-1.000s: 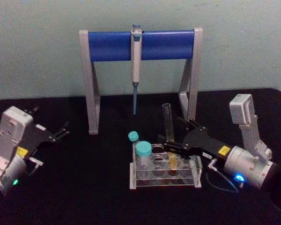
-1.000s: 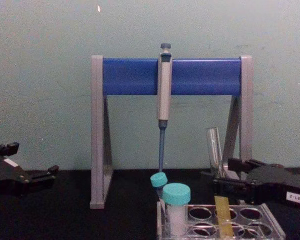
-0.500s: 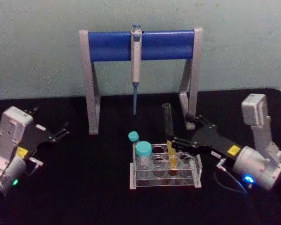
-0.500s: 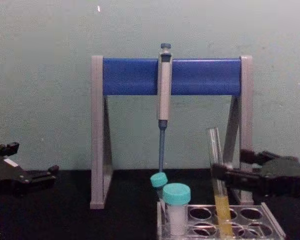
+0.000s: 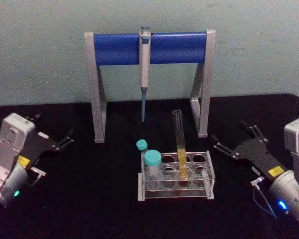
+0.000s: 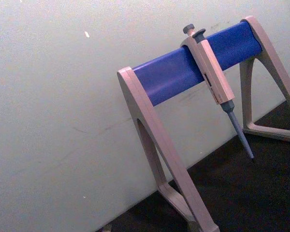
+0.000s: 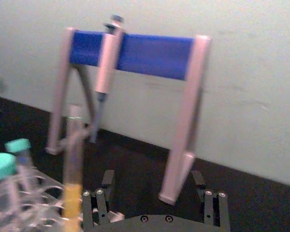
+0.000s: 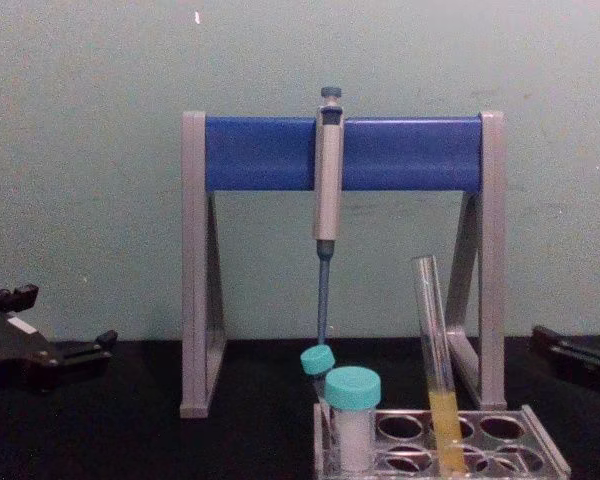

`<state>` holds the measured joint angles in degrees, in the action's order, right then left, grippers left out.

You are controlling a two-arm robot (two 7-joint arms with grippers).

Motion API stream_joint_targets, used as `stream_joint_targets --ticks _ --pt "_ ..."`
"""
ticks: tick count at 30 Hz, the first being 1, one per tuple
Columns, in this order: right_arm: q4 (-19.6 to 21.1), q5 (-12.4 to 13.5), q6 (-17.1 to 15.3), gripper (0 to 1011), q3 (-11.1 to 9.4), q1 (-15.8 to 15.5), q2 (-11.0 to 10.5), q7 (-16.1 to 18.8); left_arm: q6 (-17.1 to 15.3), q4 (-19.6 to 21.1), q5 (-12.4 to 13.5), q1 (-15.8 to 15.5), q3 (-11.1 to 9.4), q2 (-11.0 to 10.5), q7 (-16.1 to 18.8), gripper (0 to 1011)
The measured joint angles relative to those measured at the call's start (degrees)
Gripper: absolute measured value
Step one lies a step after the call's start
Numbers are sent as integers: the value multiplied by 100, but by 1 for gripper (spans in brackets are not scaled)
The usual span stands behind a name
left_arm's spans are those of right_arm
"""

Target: Pick up the test tube from the test tube rack, shake it, then place it back into the test tube rack.

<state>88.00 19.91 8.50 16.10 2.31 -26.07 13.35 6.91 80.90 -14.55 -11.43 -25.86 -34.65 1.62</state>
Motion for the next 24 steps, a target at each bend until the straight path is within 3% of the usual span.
stream_joint_targets --ticks 3,10,17,24 --pt "-111 -157 27 1000 -105 -108 185 -346 0 0 0 0 0 0 0 1010" --pt "-364 -361 24 1000 -153 -148 411 -609 0 0 0 0 0 0 0 1010" --pt "-625 -477 -41 1000 -206 -139 629 -705 0 0 0 0 0 0 0 1010" --pt "-844 -501 -176 1000 -231 -76 731 -565 0 0 0 0 0 0 0 1010"
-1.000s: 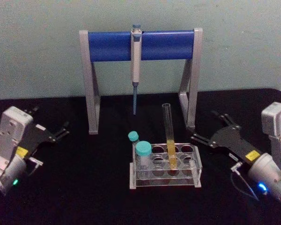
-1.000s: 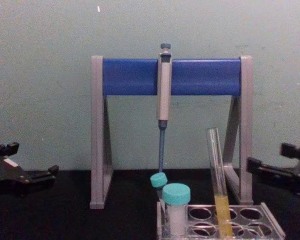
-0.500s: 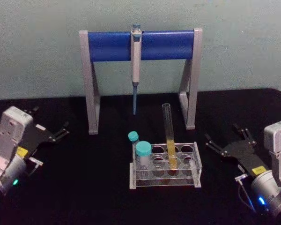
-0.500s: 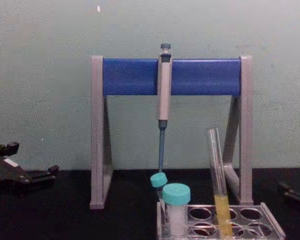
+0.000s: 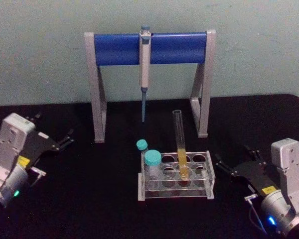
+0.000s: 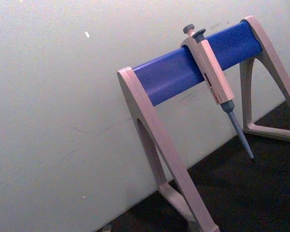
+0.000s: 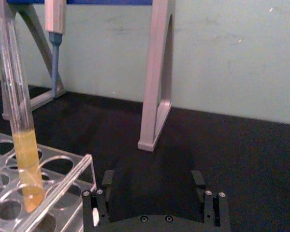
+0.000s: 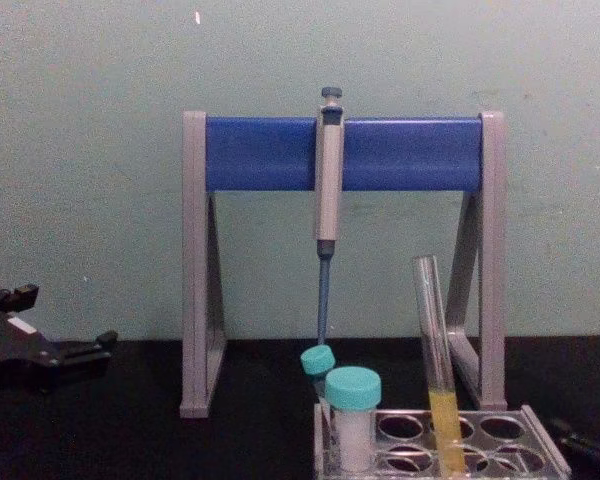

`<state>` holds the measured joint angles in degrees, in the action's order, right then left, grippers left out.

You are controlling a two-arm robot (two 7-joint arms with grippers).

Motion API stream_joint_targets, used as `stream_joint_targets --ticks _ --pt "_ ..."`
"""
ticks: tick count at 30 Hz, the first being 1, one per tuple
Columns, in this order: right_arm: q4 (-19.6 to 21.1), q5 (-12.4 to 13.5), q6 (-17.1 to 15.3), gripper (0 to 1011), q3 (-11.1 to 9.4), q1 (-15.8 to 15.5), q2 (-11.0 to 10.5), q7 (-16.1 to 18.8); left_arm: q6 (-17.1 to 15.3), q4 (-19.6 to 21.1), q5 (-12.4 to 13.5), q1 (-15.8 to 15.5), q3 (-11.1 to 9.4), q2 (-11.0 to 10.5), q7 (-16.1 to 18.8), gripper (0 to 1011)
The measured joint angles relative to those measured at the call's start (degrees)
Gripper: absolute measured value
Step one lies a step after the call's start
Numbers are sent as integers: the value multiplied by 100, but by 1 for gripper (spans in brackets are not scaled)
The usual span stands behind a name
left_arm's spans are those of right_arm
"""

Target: Pick up the test tube from the test tube rack, shake it, then place it back into the test tube rack.

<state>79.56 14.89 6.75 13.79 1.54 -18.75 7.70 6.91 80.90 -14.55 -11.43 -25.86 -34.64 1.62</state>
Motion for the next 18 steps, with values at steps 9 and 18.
stream_joint_targets --ticks 9,18 --pt "-108 2 -75 1000 -9 44 26 144 0 0 0 0 0 0 0 1010" --pt "-91 5 -67 1000 -7 38 22 127 0 0 0 0 0 0 0 1010"
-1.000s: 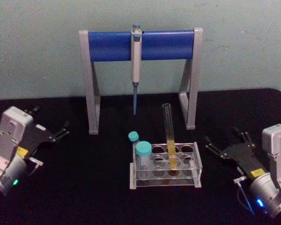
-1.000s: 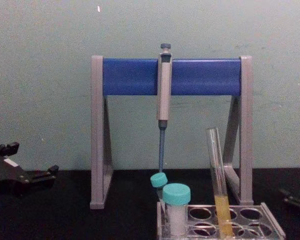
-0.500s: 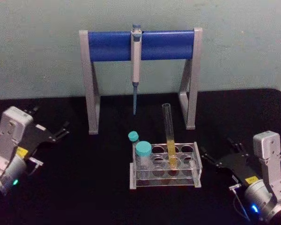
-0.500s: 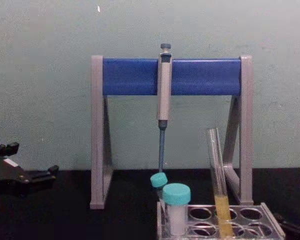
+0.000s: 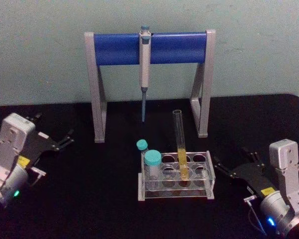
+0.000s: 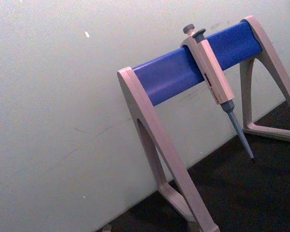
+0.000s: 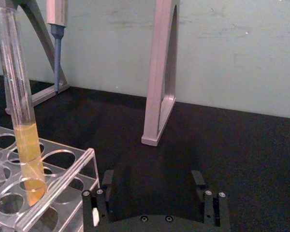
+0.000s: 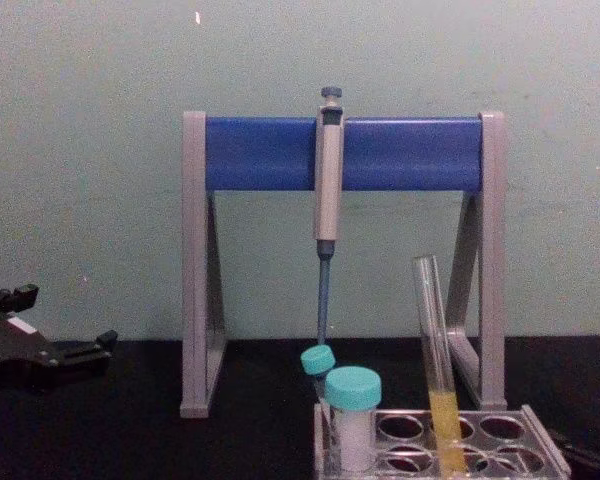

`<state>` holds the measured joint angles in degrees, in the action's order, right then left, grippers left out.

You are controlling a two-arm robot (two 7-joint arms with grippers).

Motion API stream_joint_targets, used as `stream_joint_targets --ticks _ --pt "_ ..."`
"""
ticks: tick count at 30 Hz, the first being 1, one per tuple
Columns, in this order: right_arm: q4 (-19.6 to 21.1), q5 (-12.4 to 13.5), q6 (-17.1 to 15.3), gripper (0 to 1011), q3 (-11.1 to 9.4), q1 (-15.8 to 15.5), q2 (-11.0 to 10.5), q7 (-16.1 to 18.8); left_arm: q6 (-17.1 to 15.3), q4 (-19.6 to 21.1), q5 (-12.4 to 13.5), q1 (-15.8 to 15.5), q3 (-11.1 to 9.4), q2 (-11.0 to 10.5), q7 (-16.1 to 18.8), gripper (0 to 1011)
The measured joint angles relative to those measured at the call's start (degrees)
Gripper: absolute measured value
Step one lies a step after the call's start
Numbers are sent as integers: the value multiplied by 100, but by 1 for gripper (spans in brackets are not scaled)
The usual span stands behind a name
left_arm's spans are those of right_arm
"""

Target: Pick up the test tube from the test tube rack, shake it, then place it back into the test tube rack.

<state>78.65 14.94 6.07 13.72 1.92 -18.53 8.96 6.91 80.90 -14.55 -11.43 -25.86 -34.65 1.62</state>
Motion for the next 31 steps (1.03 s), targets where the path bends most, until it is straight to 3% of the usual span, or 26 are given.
stream_joint_targets --ticks 31 --pt "19 8 14 1000 4 -8 -2 -25 0 0 0 0 0 0 0 1010"
